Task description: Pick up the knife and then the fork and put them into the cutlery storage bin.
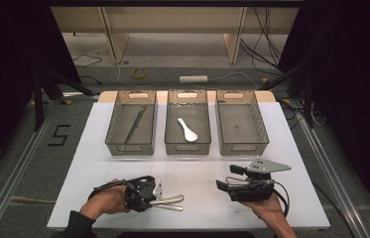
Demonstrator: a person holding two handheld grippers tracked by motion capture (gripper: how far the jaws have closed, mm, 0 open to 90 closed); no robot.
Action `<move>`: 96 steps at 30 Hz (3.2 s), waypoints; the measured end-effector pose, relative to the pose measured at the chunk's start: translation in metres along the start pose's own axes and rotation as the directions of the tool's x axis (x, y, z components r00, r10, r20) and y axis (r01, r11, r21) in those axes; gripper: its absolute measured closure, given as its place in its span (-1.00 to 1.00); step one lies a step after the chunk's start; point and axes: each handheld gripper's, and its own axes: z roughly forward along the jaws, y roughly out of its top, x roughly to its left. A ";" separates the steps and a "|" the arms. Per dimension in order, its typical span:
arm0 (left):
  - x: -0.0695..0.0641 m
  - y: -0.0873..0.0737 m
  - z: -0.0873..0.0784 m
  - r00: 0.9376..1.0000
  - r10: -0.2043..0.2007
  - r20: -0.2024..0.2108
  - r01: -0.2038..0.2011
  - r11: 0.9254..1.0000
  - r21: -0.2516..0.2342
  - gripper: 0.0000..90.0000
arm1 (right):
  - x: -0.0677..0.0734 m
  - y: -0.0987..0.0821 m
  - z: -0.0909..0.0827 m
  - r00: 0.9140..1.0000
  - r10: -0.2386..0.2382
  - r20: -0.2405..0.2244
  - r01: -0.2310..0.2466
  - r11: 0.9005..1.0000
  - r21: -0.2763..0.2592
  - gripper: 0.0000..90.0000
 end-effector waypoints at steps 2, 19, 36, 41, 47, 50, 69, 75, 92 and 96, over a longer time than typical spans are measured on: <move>0.000 0.000 -0.001 1.000 -0.002 0.007 0.002 1.000 -0.008 0.75 | 0.000 0.000 0.000 1.000 0.001 0.001 -0.001 1.000 0.000 -0.48; 0.005 0.001 -0.019 0.992 -0.121 0.022 0.122 0.989 -0.078 0.77 | 0.000 0.000 0.000 1.000 0.000 -0.001 0.000 1.000 -0.003 -0.48; 0.015 0.014 -0.026 0.953 -0.274 0.129 0.293 0.942 -0.162 0.77 | 0.025 0.006 0.012 0.990 -0.137 -0.044 0.138 0.990 0.012 -0.47; 0.020 0.019 -0.026 0.950 -0.277 0.145 0.298 0.942 -0.155 0.77 | 0.037 0.008 0.020 0.974 -0.220 -0.051 0.223 0.974 0.043 -0.47; 0.023 0.029 -0.025 0.951 -0.266 0.158 0.289 0.946 -0.149 0.77 | 0.047 0.010 0.028 0.957 -0.282 -0.068 0.287 0.955 0.075 -0.49; 0.023 0.034 -0.025 0.953 -0.258 0.161 0.282 0.948 -0.150 0.77 | 0.053 0.010 0.032 0.944 -0.323 -0.071 0.328 0.940 0.093 -0.50; 0.020 0.060 -0.028 0.960 -0.205 0.193 0.233 0.962 -0.140 0.77 | 0.077 0.004 0.061 0.838 -0.537 -0.096 0.544 0.812 0.210 -0.39; 0.020 0.066 -0.030 0.959 -0.188 0.210 0.220 0.965 -0.141 0.77 | 0.081 0.003 0.070 0.812 -0.575 -0.099 0.581 0.780 0.233 -0.30; 0.016 0.076 -0.030 0.958 -0.153 0.242 0.187 0.974 -0.125 0.77 | 0.086 -0.004 0.077 0.725 -0.677 -0.128 0.682 0.677 0.278 0.30; 0.016 0.077 -0.030 0.957 -0.149 0.249 0.185 0.975 -0.125 0.77 | 0.087 -0.005 0.079 0.686 -0.716 -0.126 0.716 0.635 0.291 0.37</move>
